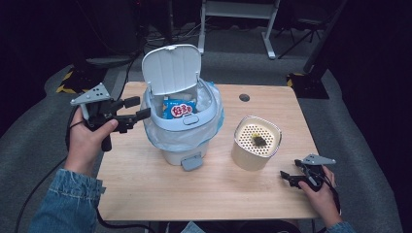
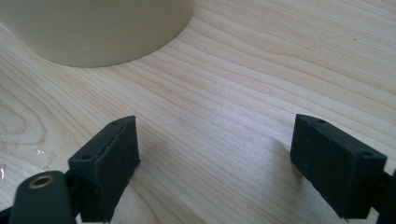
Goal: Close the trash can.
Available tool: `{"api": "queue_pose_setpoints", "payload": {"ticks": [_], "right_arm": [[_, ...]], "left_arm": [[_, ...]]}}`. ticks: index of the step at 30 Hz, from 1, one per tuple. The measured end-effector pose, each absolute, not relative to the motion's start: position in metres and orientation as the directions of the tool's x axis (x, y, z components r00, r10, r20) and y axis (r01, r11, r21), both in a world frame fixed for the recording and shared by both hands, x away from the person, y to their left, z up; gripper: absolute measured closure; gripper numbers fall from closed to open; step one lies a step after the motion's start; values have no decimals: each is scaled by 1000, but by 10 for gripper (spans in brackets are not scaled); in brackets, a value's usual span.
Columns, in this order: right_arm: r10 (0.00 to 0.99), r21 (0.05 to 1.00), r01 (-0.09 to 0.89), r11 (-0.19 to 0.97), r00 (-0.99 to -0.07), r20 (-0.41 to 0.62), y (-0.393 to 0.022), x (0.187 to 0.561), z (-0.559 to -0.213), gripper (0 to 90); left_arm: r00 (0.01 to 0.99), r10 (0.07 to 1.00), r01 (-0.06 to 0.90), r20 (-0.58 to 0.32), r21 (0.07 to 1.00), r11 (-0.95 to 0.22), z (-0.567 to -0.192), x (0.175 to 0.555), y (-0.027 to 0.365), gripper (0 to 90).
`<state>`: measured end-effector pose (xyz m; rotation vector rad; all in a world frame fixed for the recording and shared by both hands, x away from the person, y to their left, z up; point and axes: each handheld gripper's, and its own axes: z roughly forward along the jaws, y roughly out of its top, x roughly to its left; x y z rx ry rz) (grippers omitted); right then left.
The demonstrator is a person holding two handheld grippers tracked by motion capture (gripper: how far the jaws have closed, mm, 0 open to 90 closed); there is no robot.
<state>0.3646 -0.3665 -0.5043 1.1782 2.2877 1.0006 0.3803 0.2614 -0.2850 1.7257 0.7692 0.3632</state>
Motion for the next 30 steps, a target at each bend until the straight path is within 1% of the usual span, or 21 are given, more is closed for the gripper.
{"api": "queue_pose_setpoints", "payload": {"ticks": [4, 10, 13, 14, 15, 17, 25, 30], "right_arm": [[817, 738, 548, 395, -577, -9, -366, 364, -504, 156], [817, 738, 548, 395, -577, -9, -366, 364, -504, 155], [817, 738, 547, 395, -577, -9, -366, 364, -504, 156], [818, 738, 548, 394, -576, -9, -366, 364, -504, 157], [819, 738, 548, 393, -574, -10, -366, 364, -504, 159], [820, 738, 549, 392, -572, -10, -366, 364, -504, 161], [820, 738, 549, 392, -572, -10, -366, 364, -504, 161], [820, 738, 549, 392, -572, -10, -366, 364, -504, 162]], "left_arm": [[725, 675, 304, -137, 943, -135, -278, 390, 264, 358], [721, 677, 286, -148, 953, -95, -263, 401, 265, 353], [711, 690, 284, -132, 952, -110, -258, 404, 264, 347], [700, 705, 284, -113, 950, -131, -253, 408, 262, 323], [697, 708, 287, -113, 949, -132, -251, 409, 261, 297], [686, 719, 289, -108, 948, -134, -247, 412, 261, 284], [650, 753, 259, -101, 961, -95, -240, 430, 263, 330], [641, 762, 260, -92, 960, -102, -242, 438, 260, 345]]}}
